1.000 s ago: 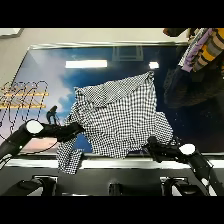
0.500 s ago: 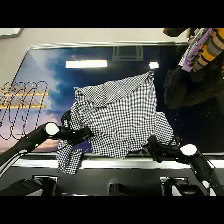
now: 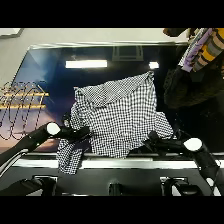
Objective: Fold the clothes and pants, and hang the long-sleeved shirts on hangers.
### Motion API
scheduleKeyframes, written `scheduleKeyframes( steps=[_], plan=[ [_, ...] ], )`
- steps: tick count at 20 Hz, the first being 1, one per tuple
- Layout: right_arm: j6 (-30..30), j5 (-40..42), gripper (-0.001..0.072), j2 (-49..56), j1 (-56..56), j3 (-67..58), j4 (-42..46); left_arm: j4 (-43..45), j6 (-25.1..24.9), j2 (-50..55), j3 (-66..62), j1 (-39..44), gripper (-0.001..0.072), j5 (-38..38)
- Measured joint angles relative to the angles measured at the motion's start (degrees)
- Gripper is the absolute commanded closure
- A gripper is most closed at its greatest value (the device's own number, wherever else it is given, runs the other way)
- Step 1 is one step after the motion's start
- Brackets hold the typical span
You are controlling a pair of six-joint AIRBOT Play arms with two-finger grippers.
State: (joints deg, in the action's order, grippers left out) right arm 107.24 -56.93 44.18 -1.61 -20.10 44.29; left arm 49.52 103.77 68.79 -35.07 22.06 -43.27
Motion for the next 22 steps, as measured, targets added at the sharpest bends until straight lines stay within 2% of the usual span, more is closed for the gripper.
scheduleKeyframes(
  steps=[3, 7, 9, 11, 13, 16, 19, 22],
  plan=[
    [1.16, -9.86, 0.0682, -4.35, 0.0, -5.95, 7.67, 3.06, -0.31, -6.97, 0.0, -0.22, 0.0688, -8.7],
    [6.56, -27.74, 0.0681, -14.88, -0.02, -10.14, 13.73, 4.72, -0.15, -17.9, 0.0, 2.64, 0.0688, -20.52],
    [10.27, -36.11, 0.068, -19.8, 0.0, -11.02, 14.32, 4.17, 0.48, -21.14, 0.0, 5.53, 0.0689, -23.74],
    [13.6, -39.28, 0.068, -22.14, 0.0, -11.93, 14.62, 2.91, 1.31, -22.49, -0.04, 7.28, 0.0689, -24.63],
    [16.48, -37.05, 0.0679, -21.31, 0.0, -12.96, 14.47, 0.74, 1.49, -22.36, -0.04, 6.75, 0.0689, -22.95],
    [18.95, -28.94, 0.0679, -13.77, 0.0, -14.45, 13.55, -6.36, 0.28, -19.19, -0.04, 2.16, 0.0689, -18.99],
    [19.89, -19.52, 0.0679, -2.51, -0.02, -16.31, 12.09, -14.14, -3.39, -12.5, -1.44, -3.13, 0.069, -15.85],
    [20.22, -8.79, 0.0679, 7.61, -0.02, -17.38, 7.19, -17.86, -6.14, -3.06, -5.53, -5.75, 0.0689, -13.64]
  ],
)
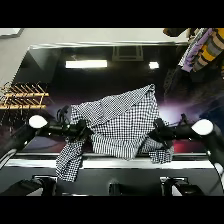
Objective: Fold the clothes and pants, and hang the long-sleeved shirts on hangers.
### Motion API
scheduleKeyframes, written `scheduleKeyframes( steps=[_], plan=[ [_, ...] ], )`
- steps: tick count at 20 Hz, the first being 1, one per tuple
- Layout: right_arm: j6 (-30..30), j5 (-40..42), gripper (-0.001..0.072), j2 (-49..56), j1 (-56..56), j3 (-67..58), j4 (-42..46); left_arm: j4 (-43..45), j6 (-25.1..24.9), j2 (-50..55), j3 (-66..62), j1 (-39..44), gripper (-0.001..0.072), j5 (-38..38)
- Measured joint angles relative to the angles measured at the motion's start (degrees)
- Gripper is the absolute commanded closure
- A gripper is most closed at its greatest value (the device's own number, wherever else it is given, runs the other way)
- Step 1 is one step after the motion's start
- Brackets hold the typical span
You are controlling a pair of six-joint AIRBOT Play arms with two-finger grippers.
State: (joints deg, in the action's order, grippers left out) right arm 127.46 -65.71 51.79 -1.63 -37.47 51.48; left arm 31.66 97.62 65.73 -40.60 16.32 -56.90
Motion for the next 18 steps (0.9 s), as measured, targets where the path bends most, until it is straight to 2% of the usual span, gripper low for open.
scheduleKeyframes(
  steps=[2, 3, 4, 6, 7, 9, 11, 13, 15, 18],
  plan=[
    [0.2, 6.91, 0.0663, 5.4, 0.02, -0.33, -4.15, -1.07, -0.87, 6.14, -3.45, -0.74, 0.0689, 1.4],
    [0.2, 9.92, 0.0626, 7.54, 0.02, -0.42, -5.99, -1.6, -1.16, 9.25, -5.42, -0.96, 0.0685, 2.1],
    [0.17, 12.81, 0.053, 9.53, 0.0, -0.46, -7.63, -1.81, -1.33, 11.87, -7.28, -1.14, 0.0626, 2.56],
    [-1.99, 17.46, 0.045, 12.24, 0.0, -0.57, -9.62, -2.19, -2.03, 16.44, -10.82, -1.36, 0.0368, 3.5],
    [-4.33, 19.37, 0.0285, 12.96, 0.0, -0.59, -10.27, -2.36, -2.64, 18.1, -12.28, -1.51, 0.0364, 3.96],
    [-9.86, 21.84, 0.0222, 12.92, -0.07, -0.92, -10.38, -1.25, -3.52, 19.65, -14.43, -2.38, 0.0362, 4.11],
    [-13.66, 22.49, 0.022, 10.58, -0.09, -2.21, -7.67, 1.64, -4.02, 18.88, -15.82, -3.96, 0.0362, 4.39],
    [-15.17, 20.17, 0.022, 6.64, -0.11, -5.16, -1.22, 6.47, -4.26, 15.61, -16.61, -6.03, 0.0288, 4.42],
    [-15.54, 14.23, 0.022, 1.86, 0.0, -8.92, 6.27, 13.2, -4.46, 10.95, -16.96, -7.13, 0.0184, 4.39],
    [-15.78, 2.21, 0.022, -6.71, 1.36, -11.52, 14.03, 25.86, -4.68, 2.91, -17.03, -5.51, 0.0173, 3.41]
  ],
)
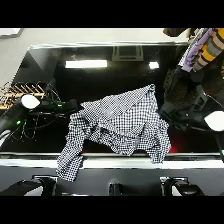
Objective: Fold the clothes and pants, and hang the long-sleeved shirts on hangers.
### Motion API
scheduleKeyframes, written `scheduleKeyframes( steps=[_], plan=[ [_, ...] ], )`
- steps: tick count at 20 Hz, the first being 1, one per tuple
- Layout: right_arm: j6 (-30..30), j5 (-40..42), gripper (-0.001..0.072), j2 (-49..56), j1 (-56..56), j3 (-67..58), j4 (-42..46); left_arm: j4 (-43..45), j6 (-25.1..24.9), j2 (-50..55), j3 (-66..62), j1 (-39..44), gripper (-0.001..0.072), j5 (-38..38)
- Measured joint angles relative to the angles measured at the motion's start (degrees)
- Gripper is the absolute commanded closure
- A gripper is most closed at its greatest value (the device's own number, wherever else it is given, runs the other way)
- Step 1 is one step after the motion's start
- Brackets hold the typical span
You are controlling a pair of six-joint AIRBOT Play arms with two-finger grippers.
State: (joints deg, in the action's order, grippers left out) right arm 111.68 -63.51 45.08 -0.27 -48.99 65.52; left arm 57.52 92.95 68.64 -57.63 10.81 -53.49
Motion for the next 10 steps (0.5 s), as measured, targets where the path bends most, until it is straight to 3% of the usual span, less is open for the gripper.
scheduleKeyframes(
  steps=[4, 10],
  plan=[
    [6.21, -7.91, 0.022, -10.1, 10.23, 4.44, 8.22, 11.32, -1.09, -8.46, 3.39, 6.58, 0.0173, 0.66],
    [21.62, -0.02, 0.0221, -7.85, 34.1, 13.86, 17.09, 16.46, -1.49, -13.4, 11.06, 15.32, 0.0173, 5.49]
  ],
)
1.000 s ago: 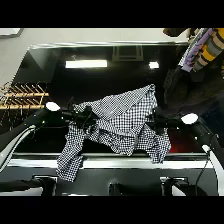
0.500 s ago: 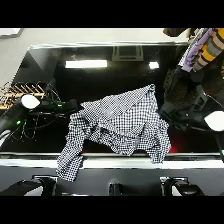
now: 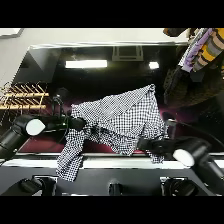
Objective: Fold the clothes and pants, and hang the long-sleeved shirts on hangers.
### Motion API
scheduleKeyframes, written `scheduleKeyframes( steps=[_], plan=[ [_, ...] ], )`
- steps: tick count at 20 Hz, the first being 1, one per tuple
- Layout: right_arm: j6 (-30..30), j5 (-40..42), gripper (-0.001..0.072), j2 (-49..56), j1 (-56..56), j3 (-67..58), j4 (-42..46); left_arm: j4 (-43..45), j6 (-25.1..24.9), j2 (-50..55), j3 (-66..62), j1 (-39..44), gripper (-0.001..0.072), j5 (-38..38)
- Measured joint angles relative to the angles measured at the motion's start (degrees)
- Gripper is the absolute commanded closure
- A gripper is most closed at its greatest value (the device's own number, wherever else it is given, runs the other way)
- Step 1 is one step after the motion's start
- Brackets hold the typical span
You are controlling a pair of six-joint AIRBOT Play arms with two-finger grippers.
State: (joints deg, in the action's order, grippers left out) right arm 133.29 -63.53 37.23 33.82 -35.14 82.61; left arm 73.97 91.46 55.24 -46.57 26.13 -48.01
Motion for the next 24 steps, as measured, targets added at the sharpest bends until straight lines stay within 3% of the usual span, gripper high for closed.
scheduleKeyframes(
  steps=[3, 4, 6, 10, 11, 24],
  plan=[
    [6.51, 4.94, 0.0233, 7.5, 6.1, 1.09, 6.1, 0.76, 0.0, -0.31, 2.23, 2.14, 0.0173, 4.15],
    [8.15, 6.75, 0.0322, 9.7, 7.06, 1.27, 7.58, 0.87, 0.0, -0.24, 2.67, 2.58, 0.0173, 5.42],
    [11.65, 10.08, 0.0366, 13.29, 8.24, 1.44, 10.36, 1.03, -0.02, 0.24, 3.26, 3.39, 0.0173, 7.28],
    [18.29, 13.0, 0.0622, 16.55, 9.22, 0.83, 17.49, 1.18, -0.04, 2.36, 3.67, 5.16, 0.0172, 9.44],
    [19.21, 12.59, 0.0656, 16.85, 9.31, 0.31, 18.97, 1.18, -0.07, 3.06, 3.74, 5.86, 0.0173, 9.92],
    [22.25, 7.98, 0.0678, 17.62, 9.53, -3.41, 23.58, 1.27, -0.2, 11.82, 2.03, 14.1, 0.0172, 19.71]
  ],
)
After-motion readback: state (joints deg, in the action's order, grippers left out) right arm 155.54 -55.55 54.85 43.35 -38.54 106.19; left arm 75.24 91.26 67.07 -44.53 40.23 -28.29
